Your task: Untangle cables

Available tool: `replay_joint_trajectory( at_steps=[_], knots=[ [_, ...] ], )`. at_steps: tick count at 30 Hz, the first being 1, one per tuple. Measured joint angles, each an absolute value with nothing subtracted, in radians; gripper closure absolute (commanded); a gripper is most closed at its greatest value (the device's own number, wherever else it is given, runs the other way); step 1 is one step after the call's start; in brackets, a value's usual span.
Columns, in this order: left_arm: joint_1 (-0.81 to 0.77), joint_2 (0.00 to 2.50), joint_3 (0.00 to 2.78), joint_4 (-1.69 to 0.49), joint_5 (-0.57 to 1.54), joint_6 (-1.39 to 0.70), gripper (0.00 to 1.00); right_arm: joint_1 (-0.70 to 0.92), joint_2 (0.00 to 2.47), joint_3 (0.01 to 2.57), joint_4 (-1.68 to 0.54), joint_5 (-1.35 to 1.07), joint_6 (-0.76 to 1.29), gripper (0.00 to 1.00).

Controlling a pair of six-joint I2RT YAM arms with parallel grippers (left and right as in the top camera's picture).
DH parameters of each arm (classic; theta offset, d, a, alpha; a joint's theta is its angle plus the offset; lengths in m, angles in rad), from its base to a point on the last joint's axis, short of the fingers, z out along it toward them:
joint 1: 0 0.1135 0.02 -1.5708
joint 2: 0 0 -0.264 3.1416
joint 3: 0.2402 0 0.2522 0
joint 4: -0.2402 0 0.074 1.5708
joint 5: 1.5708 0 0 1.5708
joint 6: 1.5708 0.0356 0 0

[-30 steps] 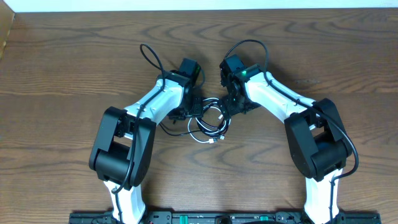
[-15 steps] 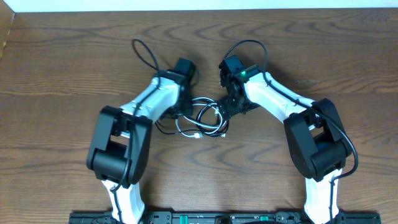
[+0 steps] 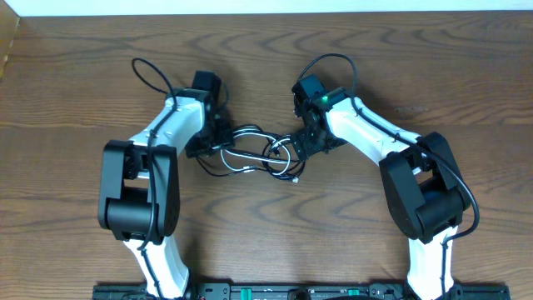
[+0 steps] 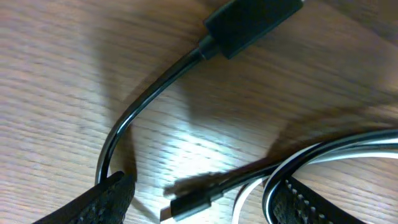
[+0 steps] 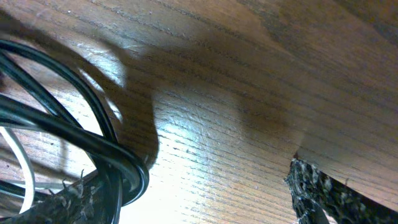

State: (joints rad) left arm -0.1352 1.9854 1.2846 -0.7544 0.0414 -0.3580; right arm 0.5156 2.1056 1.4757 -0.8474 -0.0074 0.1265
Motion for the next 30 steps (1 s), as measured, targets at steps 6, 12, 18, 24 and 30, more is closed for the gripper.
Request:
replay_joint_trajectory(
  at_steps=[6, 12, 18, 24, 30],
  knots=[
    [-0.033, 1.986, 1.285, -0.765, 0.142, -0.344, 0.28, 0.517, 2.106, 1.476, -0.838, -0.015, 0.126, 0.15],
    [0.090, 1.982, 1.285, -0.757, 0.352, -0.276, 0.26, 0.516, 2.106, 1.475, -0.844, 0.000, 0.121, 0.24],
    [0.154, 1.982, 1.283, -0.754, 0.471, -0.212, 0.25, 0.514, 2.103, 1.474, -0.849, -0.005, 0.116, 0.26],
    [0.149, 1.877, 1.261, -0.755, 0.496, -0.202, 0.25, 0.507, 2.054, 1.497, -0.878, -0.088, 0.096, 0.21],
    [0.149, 1.740, 1.262, -0.784, 0.505, -0.223, 0.59, 0.501, 1.955, 1.518, -0.910, -0.197, 0.068, 0.21]
  ],
)
